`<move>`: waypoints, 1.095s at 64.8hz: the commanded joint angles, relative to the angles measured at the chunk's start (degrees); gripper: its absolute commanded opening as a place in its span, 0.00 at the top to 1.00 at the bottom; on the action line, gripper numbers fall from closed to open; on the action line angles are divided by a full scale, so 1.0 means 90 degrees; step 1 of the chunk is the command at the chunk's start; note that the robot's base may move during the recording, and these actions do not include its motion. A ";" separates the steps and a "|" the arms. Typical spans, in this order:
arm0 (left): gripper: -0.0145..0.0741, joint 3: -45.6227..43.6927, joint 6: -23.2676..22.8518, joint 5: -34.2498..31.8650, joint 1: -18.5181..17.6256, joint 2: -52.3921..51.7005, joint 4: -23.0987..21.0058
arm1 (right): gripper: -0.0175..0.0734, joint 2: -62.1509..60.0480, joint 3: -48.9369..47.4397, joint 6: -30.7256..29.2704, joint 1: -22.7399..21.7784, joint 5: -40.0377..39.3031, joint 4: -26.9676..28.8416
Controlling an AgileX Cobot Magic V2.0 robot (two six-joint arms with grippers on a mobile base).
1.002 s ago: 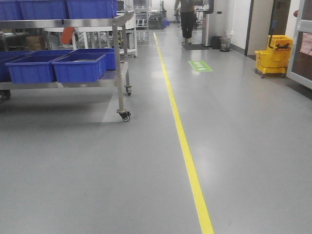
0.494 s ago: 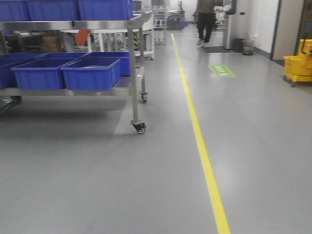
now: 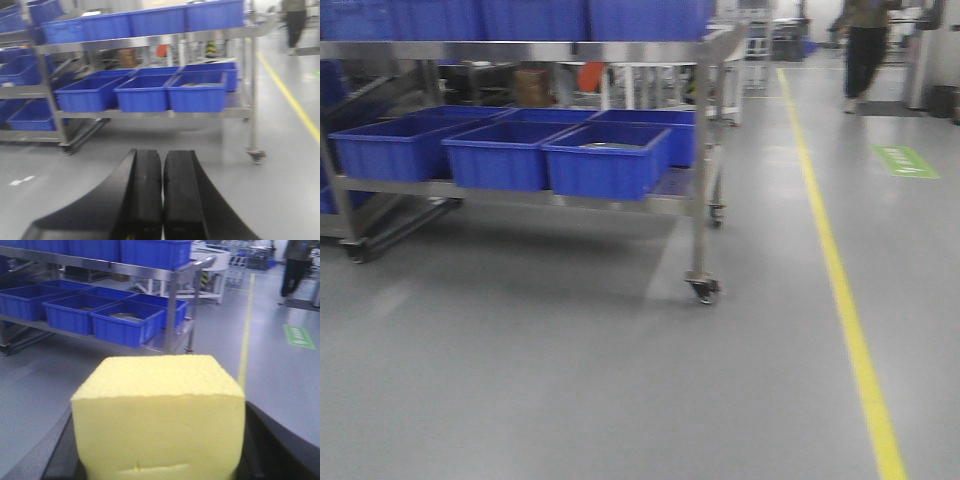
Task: Place yellow foam block on left shelf second layer
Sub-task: 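Drive the base along the aisle toward the shelves of blue bins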
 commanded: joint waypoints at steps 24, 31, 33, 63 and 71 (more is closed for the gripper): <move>0.68 0.0149 -0.0030 -0.0517 0.0019 -0.0134 -0.0039 | 0.30 0.0044 -0.0203 -0.0040 -0.0030 -0.0559 -0.0046; 0.68 0.0149 -0.0030 -0.0517 0.0019 -0.0134 -0.0039 | 0.30 0.0044 -0.0203 -0.0040 -0.0030 -0.0559 -0.0046; 0.68 0.0149 -0.0030 -0.0517 0.0019 -0.0134 -0.0039 | 0.30 0.0044 -0.0203 -0.0040 -0.0030 -0.0559 -0.0046; 0.68 0.0149 -0.0030 -0.0517 0.0019 -0.0134 -0.0039 | 0.30 0.0044 -0.0203 -0.0040 -0.0030 -0.0559 -0.0046; 0.68 0.0149 -0.0030 -0.0517 0.0019 -0.0134 -0.0039 | 0.30 0.0044 -0.0203 -0.0040 -0.0030 -0.0559 -0.0046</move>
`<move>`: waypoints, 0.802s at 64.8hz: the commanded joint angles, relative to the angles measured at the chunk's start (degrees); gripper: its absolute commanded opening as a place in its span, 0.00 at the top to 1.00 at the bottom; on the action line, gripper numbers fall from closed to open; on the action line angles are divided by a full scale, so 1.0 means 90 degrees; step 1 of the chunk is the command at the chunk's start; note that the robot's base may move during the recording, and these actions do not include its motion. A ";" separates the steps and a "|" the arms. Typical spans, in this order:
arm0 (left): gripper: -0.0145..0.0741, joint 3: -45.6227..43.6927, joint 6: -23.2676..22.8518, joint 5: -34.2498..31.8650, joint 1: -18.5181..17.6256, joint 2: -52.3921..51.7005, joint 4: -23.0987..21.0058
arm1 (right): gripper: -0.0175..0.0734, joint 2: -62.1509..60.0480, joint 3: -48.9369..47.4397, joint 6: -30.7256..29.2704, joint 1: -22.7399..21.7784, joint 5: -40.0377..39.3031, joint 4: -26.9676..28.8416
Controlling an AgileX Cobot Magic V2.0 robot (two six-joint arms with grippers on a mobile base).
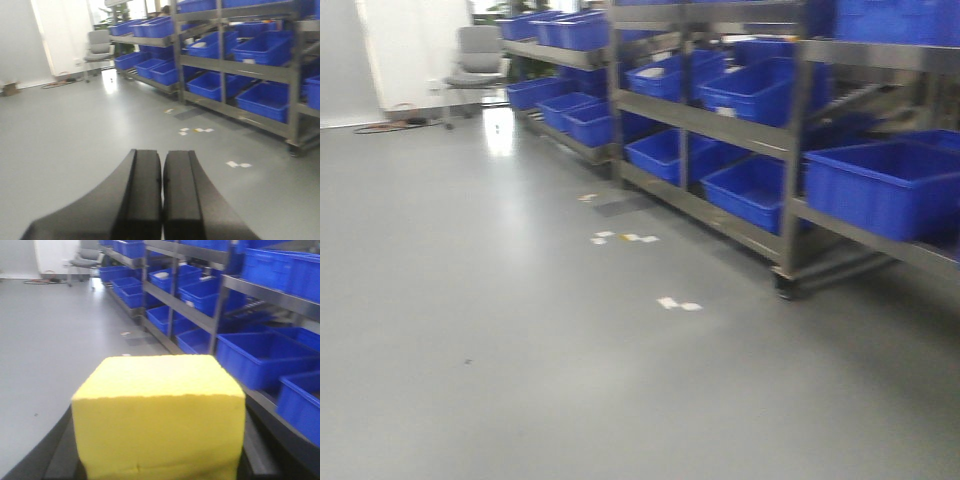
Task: Place yellow foam block on left shelf second layer
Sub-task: 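Drive the base along the aisle toward the shelves of blue bins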
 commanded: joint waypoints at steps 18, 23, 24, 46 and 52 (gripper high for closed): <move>0.68 0.0149 -0.0030 -0.0517 0.0006 -0.0134 -0.0039 | 0.30 0.0044 -0.0203 -0.0040 -0.0030 -0.0559 -0.0046; 0.68 0.0149 -0.0030 -0.0517 0.0006 -0.0123 -0.0039 | 0.30 0.0044 -0.0203 -0.0040 -0.0030 -0.0559 -0.0046; 0.68 0.0149 -0.0030 -0.0517 0.0006 -0.0123 -0.0039 | 0.30 0.0044 -0.0203 -0.0040 -0.0030 -0.0559 -0.0046; 0.68 0.0149 -0.0030 -0.0517 0.0006 -0.0123 -0.0039 | 0.30 0.0044 -0.0203 -0.0040 -0.0030 -0.0559 -0.0046; 0.68 0.0149 -0.0030 -0.0517 0.0006 -0.0123 -0.0039 | 0.30 0.0044 -0.0203 -0.0040 -0.0030 -0.0559 -0.0046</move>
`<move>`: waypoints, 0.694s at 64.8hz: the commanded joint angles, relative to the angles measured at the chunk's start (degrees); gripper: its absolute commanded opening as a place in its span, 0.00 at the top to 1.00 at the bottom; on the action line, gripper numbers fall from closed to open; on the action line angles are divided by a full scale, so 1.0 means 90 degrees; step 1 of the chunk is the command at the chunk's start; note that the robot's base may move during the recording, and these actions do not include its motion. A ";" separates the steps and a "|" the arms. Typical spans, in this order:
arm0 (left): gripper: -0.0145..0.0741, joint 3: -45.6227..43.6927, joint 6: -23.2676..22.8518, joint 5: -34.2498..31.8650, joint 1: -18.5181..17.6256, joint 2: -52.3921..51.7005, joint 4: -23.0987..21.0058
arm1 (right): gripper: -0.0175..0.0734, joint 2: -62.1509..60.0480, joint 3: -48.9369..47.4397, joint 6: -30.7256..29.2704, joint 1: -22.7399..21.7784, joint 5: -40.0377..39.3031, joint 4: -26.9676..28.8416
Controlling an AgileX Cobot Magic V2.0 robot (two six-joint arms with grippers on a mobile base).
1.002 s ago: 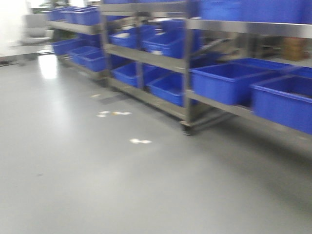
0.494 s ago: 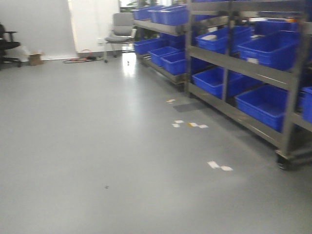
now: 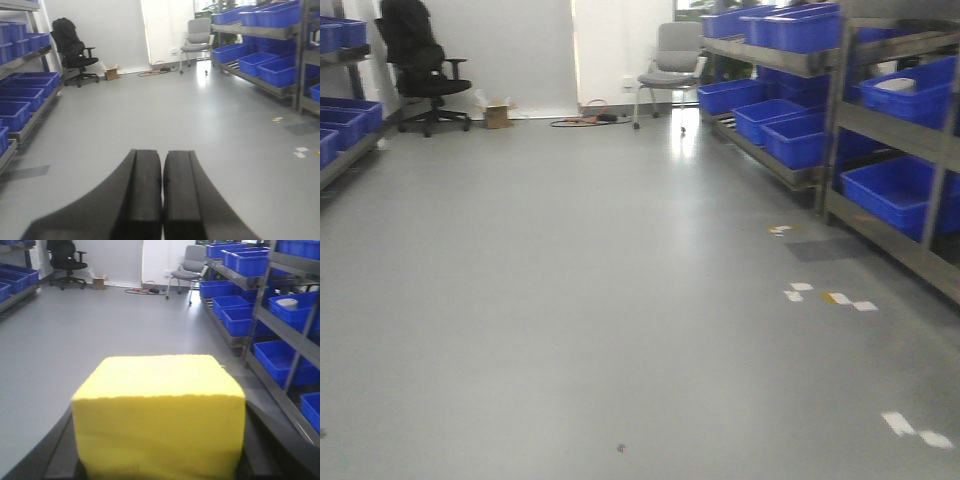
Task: Place yellow foam block on left shelf second layer
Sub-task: 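Drive the base along the aisle toward the shelves of blue bins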
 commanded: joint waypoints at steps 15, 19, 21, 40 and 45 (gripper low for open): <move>0.68 0.0149 -0.0030 -0.0517 -0.0004 -0.0123 -0.0039 | 0.30 0.0044 -0.0203 -0.0040 -0.0030 -0.0559 -0.0046; 0.68 0.0149 -0.0030 -0.0517 -0.0004 -0.0123 -0.0039 | 0.30 0.0044 -0.0203 -0.0040 -0.0030 -0.0559 -0.0046; 0.68 0.0149 -0.0030 -0.0517 -0.0004 -0.0123 -0.0039 | 0.30 0.0044 -0.0203 -0.0040 -0.0030 -0.0559 -0.0046; 0.68 0.0149 -0.0030 -0.0517 -0.0004 -0.0123 -0.0039 | 0.30 0.0044 -0.0203 -0.0040 -0.0030 -0.0559 -0.0046; 0.68 0.0149 -0.0030 -0.0517 -0.0004 -0.0123 -0.0039 | 0.30 0.0044 -0.0203 -0.0040 -0.0030 -0.0559 -0.0046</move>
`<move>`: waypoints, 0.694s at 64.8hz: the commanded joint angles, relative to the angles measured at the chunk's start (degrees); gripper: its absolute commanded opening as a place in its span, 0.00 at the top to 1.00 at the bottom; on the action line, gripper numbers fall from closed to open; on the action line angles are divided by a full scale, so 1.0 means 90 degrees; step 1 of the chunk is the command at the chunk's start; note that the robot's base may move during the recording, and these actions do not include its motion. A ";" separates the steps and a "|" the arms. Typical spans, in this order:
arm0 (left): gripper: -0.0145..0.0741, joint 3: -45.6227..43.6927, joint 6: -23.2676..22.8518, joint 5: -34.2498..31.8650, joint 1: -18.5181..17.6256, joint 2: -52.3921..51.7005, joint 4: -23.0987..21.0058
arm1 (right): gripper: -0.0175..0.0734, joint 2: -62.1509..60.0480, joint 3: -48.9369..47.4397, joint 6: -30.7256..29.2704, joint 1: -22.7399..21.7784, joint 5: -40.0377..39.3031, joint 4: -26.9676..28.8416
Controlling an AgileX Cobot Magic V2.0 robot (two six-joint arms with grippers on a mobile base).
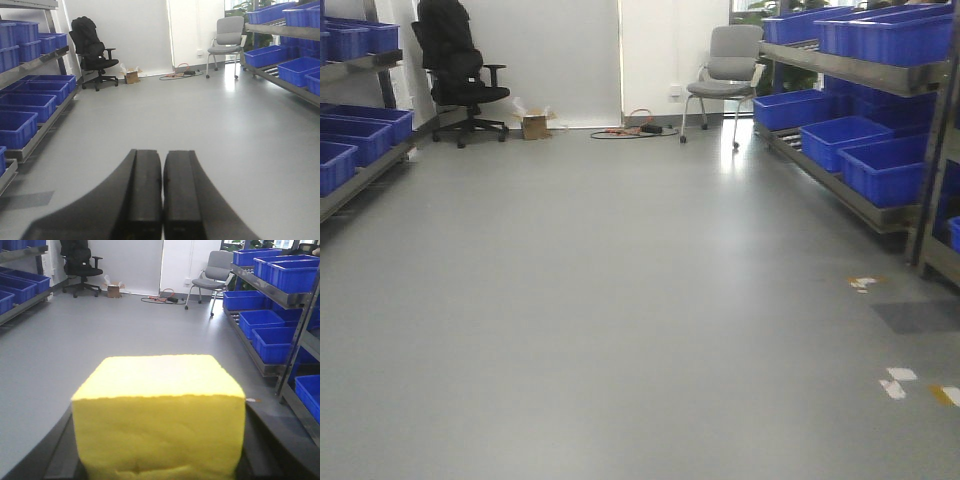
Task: Place yellow foam block on left shelf second layer
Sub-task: 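Drive the base along the aisle toward the shelves of blue bins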
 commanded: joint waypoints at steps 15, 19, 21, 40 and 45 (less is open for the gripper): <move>0.68 0.0149 -0.0030 -0.0517 -0.0004 -0.0123 -0.0039 | 0.30 0.0044 -0.0203 -0.0040 -0.0030 -0.0559 -0.0046; 0.68 0.0149 -0.0030 -0.0517 -0.0004 -0.0123 -0.0039 | 0.30 0.0044 -0.0203 -0.0040 -0.0030 -0.0559 -0.0046; 0.68 0.0149 -0.0030 -0.0517 -0.0004 -0.0123 -0.0039 | 0.30 0.0044 -0.0203 -0.0040 -0.0030 -0.0559 -0.0046; 0.68 0.0149 -0.0030 -0.0517 -0.0004 -0.0123 -0.0039 | 0.30 0.0044 -0.0203 -0.0040 -0.0030 -0.0559 -0.0046; 0.68 0.0149 -0.0030 -0.0517 -0.0004 -0.0123 -0.0039 | 0.30 0.0044 -0.0203 -0.0040 -0.0030 -0.0559 -0.0046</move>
